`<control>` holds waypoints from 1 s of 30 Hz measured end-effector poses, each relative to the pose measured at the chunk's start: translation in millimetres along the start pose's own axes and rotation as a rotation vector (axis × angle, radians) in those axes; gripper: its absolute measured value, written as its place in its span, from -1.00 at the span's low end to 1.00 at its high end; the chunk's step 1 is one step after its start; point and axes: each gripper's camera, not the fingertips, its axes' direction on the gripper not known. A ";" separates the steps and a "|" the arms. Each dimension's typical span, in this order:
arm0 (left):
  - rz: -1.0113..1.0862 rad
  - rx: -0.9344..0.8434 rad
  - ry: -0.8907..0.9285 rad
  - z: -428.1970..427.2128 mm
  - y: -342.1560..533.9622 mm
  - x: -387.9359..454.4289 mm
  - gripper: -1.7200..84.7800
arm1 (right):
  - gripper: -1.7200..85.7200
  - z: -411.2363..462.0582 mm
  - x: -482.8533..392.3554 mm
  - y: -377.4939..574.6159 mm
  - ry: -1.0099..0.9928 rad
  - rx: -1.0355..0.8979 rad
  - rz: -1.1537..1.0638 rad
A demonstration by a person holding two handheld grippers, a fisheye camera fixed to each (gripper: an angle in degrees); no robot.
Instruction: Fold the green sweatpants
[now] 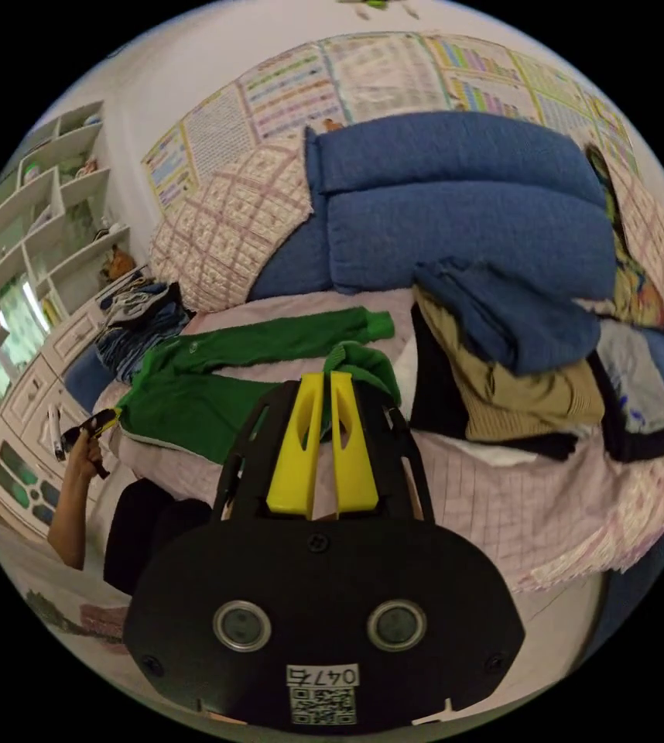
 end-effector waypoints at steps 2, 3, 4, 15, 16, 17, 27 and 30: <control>-0.005 0.024 0.029 -1.3 -3.4 -3.8 -0.90 | -0.98 -12.3 -18.2 -7.4 -0.013 0.064 -0.051; -0.003 0.058 0.040 -9.2 -4.4 -6.0 -0.95 | -0.98 -19.6 -27.2 -7.7 -0.015 0.118 -0.083; 0.008 0.090 0.042 -18.5 -5.6 -8.3 -0.96 | -0.98 -24.0 -31.8 -4.4 0.008 0.166 -0.099; 0.052 -0.016 0.059 9.8 -25.5 -73.8 -0.98 | -0.83 40.7 2.1 14.8 0.279 -0.222 0.227; 0.067 -0.009 0.044 1.6 -26.7 -77.1 -0.98 | -0.79 29.0 -8.5 5.9 0.316 -0.158 0.223; 0.083 0.001 0.022 -4.3 -26.2 -76.5 -0.98 | -0.79 23.7 -16.1 0.5 0.326 -0.120 0.209; 0.834 -0.109 0.213 4.5 18.6 151.5 -0.98 | -0.94 154.1 -222.6 -107.6 0.042 -0.315 -0.622; 0.974 -0.145 0.161 32.0 26.7 202.2 -0.98 | -0.93 193.7 -260.8 -114.3 0.061 -0.412 -0.751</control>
